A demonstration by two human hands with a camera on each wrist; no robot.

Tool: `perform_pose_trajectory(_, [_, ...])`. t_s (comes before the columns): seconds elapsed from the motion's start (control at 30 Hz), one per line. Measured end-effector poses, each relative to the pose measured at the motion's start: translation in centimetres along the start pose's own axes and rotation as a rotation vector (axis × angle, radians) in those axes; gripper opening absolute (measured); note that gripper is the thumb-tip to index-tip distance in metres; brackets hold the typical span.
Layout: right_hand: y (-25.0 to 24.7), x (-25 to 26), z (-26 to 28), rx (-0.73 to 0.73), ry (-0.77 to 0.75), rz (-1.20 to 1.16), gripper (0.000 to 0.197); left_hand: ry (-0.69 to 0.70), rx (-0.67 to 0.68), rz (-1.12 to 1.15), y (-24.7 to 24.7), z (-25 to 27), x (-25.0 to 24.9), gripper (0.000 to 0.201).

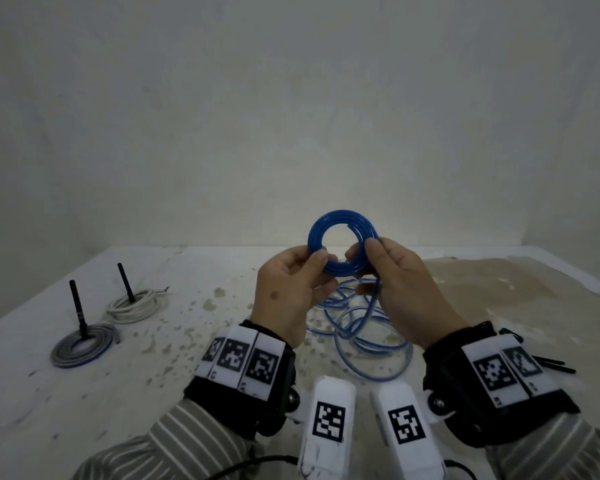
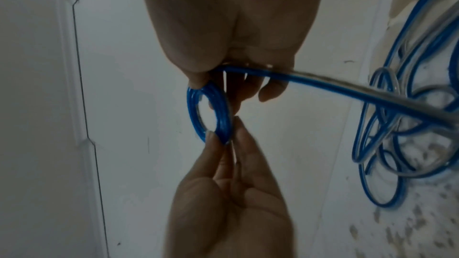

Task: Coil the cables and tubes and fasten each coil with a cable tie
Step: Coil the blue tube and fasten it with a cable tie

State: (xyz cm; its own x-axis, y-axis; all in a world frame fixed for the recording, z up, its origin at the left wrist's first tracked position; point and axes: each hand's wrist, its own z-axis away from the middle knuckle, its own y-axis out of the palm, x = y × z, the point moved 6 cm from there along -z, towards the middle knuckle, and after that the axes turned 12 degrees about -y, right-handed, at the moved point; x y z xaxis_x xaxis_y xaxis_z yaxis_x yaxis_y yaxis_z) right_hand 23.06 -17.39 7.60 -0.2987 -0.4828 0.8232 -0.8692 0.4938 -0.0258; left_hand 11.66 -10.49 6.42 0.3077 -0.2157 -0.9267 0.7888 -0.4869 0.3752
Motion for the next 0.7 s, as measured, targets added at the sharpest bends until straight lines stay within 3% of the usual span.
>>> perform_pose_trajectory(0.17, [-0.2, 0.8, -0.8, -0.089, -0.059, -0.007, 0.033, -0.092, 0.114, -0.178, 1.0, 0.9, 2.4, 0.007])
perform_pose_trajectory(0.27, [-0.2, 0.7, -0.8, -0.062, 0.0, -0.11, 0.034, -0.087, 0.144, -0.375, 0.9, 0.9, 1.7, 0.007])
perform_pose_trajectory(0.33, [-0.3, 0.7, -0.7, -0.006, 0.027, -0.141, 0.034, -0.046, 0.176, -0.529, 0.8, 0.9, 0.4, 0.01])
perform_pose_trajectory(0.43, [0.1, 1.8, -0.7, 0.146, -0.032, 0.063, 0.033, 0.058, 0.237, -0.6, 1.1, 1.1, -2.2, 0.023])
perform_pose_trajectory(0.57, [1.3, 3.1, -0.9, 0.338, -0.108, 0.318, 0.033, 0.104, 0.303, -0.716, 1.6, 1.3, -4.9, 0.014])
perform_pose_trajectory(0.7, [1.7, 3.8, -1.3, 0.344, -0.125, 0.313, 0.034, 0.098, 0.348, -0.686, 1.4, 1.4, -5.8, 0.015])
